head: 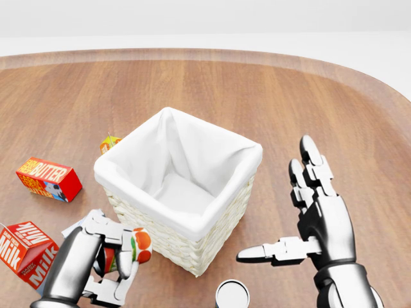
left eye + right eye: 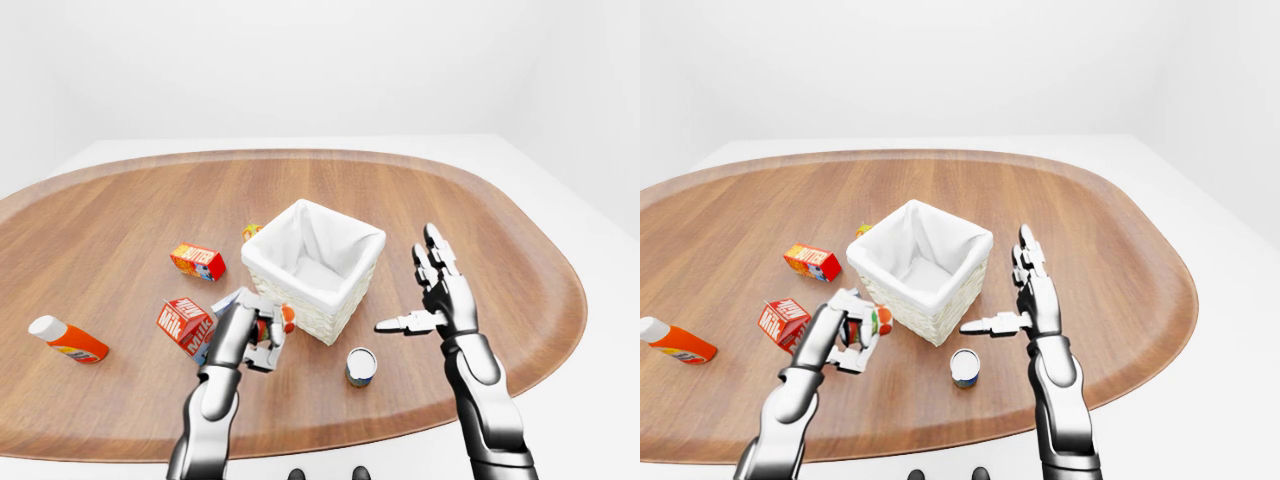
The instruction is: Pick up the tomato sauce, and put it in the basket.
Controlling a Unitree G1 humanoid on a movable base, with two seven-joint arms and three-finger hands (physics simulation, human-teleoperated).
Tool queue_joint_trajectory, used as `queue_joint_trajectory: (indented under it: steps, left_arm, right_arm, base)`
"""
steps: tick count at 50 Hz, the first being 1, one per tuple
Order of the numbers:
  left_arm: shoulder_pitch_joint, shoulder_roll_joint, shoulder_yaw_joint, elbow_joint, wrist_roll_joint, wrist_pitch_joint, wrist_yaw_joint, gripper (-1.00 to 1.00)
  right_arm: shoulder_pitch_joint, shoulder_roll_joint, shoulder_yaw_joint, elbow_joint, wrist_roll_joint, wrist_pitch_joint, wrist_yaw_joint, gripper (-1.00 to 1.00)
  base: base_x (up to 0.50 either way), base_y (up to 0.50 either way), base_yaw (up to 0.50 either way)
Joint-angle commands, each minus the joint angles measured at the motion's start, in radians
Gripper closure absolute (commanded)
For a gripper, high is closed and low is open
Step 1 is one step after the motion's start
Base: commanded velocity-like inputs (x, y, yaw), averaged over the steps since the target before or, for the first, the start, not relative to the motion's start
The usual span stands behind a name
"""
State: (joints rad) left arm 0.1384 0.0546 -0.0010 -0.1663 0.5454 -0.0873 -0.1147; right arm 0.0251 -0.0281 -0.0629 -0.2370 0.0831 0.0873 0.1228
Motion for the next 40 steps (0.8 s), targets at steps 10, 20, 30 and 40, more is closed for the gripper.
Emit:
queue_joint_trajectory:
  steps: [10,20,30,40]
  left_arm:
    - [0.01,-0.003,0.014,-0.101,-0.022,0.015,-0.029,1.0]
    - [0.013,-0.005,0.014,-0.137,-0.021,0.032,-0.044,1.0]
    - [0.01,-0.007,0.021,-0.192,-0.024,0.07,-0.069,1.0]
    - [0.003,-0.009,0.023,-0.234,-0.025,0.105,-0.089,1.0]
  right_arm:
    - [-0.006,-0.001,-0.002,0.006,0.002,0.0,-0.001,-1.0]
    - [-0.005,-0.002,-0.005,-0.008,0.003,0.0,-0.003,-1.0]
    - [-0.01,-0.002,-0.003,0.019,-0.003,0.0,-0.004,-1.0]
    - [-0.011,-0.002,-0.005,0.014,-0.003,0.0,-0.006,-1.0]
  base:
    - [0.0,0.0,0.0]
    - [0.0,0.0,0.0]
    - [0.0,0.0,0.0]
    - [0.0,0.0,0.0]
